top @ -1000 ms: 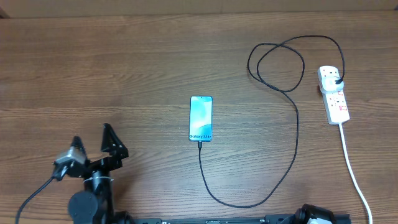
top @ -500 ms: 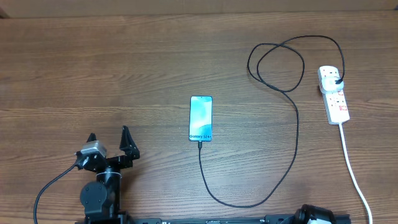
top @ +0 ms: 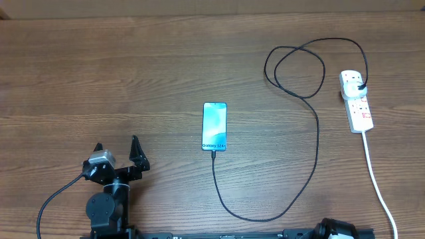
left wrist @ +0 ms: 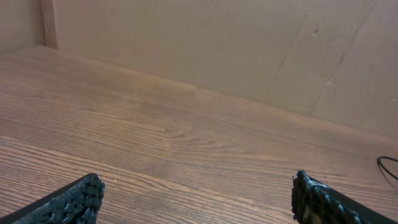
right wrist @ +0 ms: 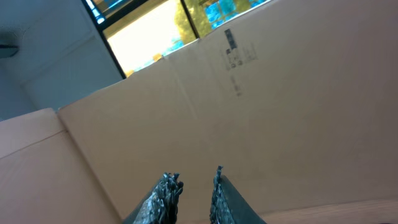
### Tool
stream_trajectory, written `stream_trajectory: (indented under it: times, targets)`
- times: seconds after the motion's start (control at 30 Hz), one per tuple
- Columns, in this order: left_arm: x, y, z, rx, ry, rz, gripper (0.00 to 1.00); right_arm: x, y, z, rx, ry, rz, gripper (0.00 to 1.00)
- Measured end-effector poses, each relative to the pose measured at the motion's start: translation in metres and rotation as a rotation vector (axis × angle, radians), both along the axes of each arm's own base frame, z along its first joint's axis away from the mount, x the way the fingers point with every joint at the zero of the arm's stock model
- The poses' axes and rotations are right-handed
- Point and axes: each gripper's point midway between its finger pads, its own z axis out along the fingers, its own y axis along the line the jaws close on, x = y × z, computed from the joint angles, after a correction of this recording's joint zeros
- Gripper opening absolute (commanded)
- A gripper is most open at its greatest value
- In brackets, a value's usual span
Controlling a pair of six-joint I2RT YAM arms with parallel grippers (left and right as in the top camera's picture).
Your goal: Plug charger to phone and switch on socket
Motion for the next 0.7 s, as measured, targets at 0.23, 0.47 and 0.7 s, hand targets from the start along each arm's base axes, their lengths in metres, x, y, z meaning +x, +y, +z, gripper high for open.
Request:
stream_trajectory:
  times: [0.23, 0.47, 0.7]
  targets:
    - [0.0, 0.0, 0.0, 0.0, 0.0, 0.0, 1.0, -0.007, 0.012, 0.001, -0.001, -0.007, 0.082, 0.21]
    - [0.0, 0.0, 0.0, 0.0, 0.0, 0.0, 0.99, -0.052, 0.019, 0.006, -0.017, -0.091, 0.085, 0.21]
    - [0.0, 0.004, 0.0, 0.0, 0.0, 0.016, 1.0, -0.146, 0.032, 0.011, -0.054, -0.286, 0.085, 0.21]
